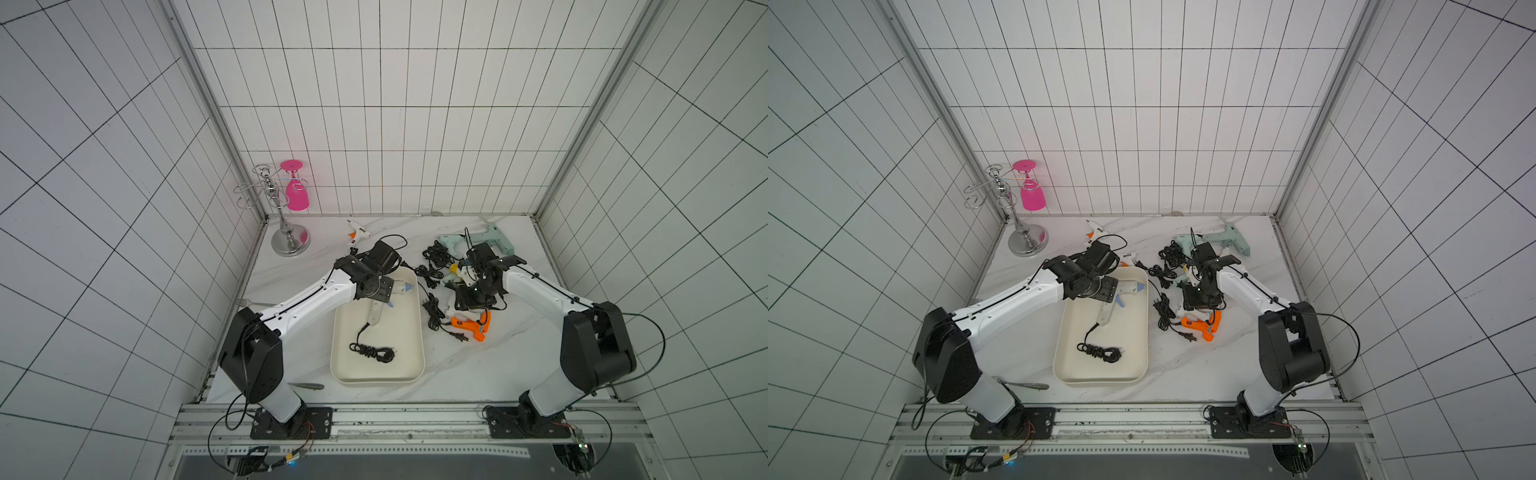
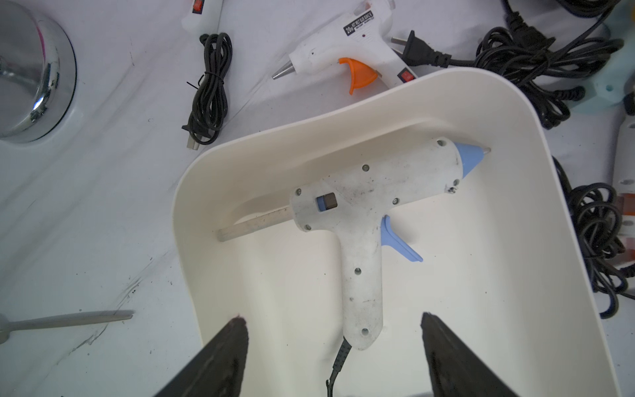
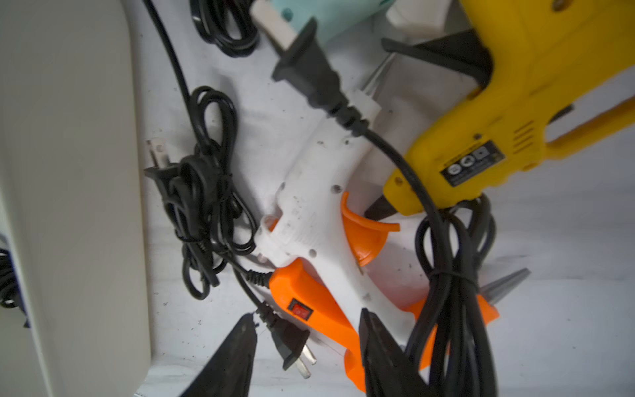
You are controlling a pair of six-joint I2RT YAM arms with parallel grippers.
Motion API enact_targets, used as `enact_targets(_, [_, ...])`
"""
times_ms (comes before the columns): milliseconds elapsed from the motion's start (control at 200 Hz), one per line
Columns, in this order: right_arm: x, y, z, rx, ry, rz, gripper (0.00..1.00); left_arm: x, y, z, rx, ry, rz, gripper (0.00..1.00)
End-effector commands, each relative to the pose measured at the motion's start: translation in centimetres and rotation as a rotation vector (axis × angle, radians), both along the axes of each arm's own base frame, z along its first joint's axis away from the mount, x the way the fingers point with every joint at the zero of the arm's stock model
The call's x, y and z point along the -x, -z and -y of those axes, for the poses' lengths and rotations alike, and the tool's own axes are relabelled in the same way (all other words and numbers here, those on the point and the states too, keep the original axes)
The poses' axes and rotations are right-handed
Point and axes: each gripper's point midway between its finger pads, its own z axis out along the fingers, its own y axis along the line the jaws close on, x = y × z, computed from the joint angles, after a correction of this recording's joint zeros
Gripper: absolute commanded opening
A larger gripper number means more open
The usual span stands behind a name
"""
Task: Put the hot melt glue gun into the storage box
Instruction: Pick up the hot melt adhesive gun from the center of the board.
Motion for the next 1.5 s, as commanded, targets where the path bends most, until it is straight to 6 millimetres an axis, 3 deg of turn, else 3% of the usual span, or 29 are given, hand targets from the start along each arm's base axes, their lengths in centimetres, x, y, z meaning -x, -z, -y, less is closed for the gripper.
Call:
enact_targets(0, [-0.7, 1.3, 1.2, 0.079, -0.043, -0.011, 0.53, -0.4, -0.9, -0.1, 0.021, 0.01, 0.034, 0.8])
enact_targets(190, [-0.2, 2.2, 1.6, 0.092, -0.053, -0.017, 0.55, -0.4, -0.8, -0.7, 0.01, 0.016, 0.036, 0.8])
enact_targets(415, [-0.6, 3.9, 3.5, 0.242, -0.09, 0.002, 0.56, -0.6, -1.2, -0.7, 0.012, 0.02, 0.043, 0.8])
enact_targets(650, [1.6, 5.9, 1.5, 0.252, -0.204, -0.067, 0.5, -0.6, -1.9, -0.7, 0.019, 0.022, 0.053, 0.8])
enact_targets(869, [1.5, 5.8, 0.6, 0.234, -0.214, -0.063, 0.27, -0.3, -2.8, -0.9, 0.038, 0.008, 0.064, 0.8])
enact_targets(989, [1.3, 3.3, -0.4, 0.18, -0.21, -0.02, 0.17, 0.0, -3.6, -0.8, 0.059, 0.001, 0.071, 0.8])
enact_targets(1174, [1.8, -5.3, -3.8, -0.065, -0.244, 0.096, 0.15, 0.5, -5.3, 1.3, 0.184, 0.036, 0.045, 0.8])
enact_targets(1299, [2.1, -9.9, -6.0, -0.256, -0.264, 0.155, 0.15, 0.3, -7.4, 3.2, 0.288, 0.055, 0.045, 0.8])
enact_targets(1494, [0.5, -15.4, -6.9, -0.38, -0.22, 0.309, 0.16, 0.6, -11.7, 6.4, 0.484, 0.092, 0.074, 0.83])
